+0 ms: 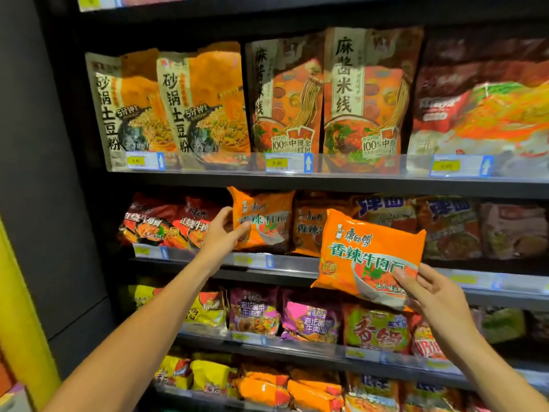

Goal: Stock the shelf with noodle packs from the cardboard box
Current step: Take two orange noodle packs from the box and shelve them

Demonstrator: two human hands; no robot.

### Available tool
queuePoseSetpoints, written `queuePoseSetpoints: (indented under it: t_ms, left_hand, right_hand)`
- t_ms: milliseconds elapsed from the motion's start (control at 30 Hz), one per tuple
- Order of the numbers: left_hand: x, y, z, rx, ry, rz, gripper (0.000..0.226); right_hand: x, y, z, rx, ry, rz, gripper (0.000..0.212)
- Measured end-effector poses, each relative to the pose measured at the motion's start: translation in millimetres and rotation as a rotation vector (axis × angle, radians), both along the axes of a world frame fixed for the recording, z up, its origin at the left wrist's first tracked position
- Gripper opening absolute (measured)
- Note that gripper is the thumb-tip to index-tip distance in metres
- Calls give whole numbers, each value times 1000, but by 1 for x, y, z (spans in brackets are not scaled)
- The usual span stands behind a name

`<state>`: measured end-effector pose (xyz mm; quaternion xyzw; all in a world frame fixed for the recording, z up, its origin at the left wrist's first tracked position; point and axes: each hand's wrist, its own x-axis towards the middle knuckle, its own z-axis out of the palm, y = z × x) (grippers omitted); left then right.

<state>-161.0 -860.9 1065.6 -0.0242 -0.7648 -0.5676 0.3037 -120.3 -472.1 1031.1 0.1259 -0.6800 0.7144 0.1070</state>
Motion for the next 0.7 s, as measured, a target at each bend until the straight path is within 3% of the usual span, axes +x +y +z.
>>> queuePoseSetpoints:
  t_ms: [200, 333, 433, 600, 700]
  left_hand:
    - [-9, -6, -14, -222, -129, 25, 23]
    - [-8, 8, -6, -581, -77, 338, 64]
    - [2, 14, -7, -647, 34, 452, 67]
    - [26, 16, -24, -806, 273, 283, 44]
    - [36, 21, -37, -1004, 250, 188, 41]
  right_hand:
    - [-6, -12, 13, 27, 34, 1, 25]
    - [-20, -18, 21, 20, 44, -14, 24]
    - [-37, -24, 30, 29, 41, -23, 22]
    - [-69, -37, 45, 73, 33, -10, 17]
    - [-95, -44, 51, 115, -14, -11, 19]
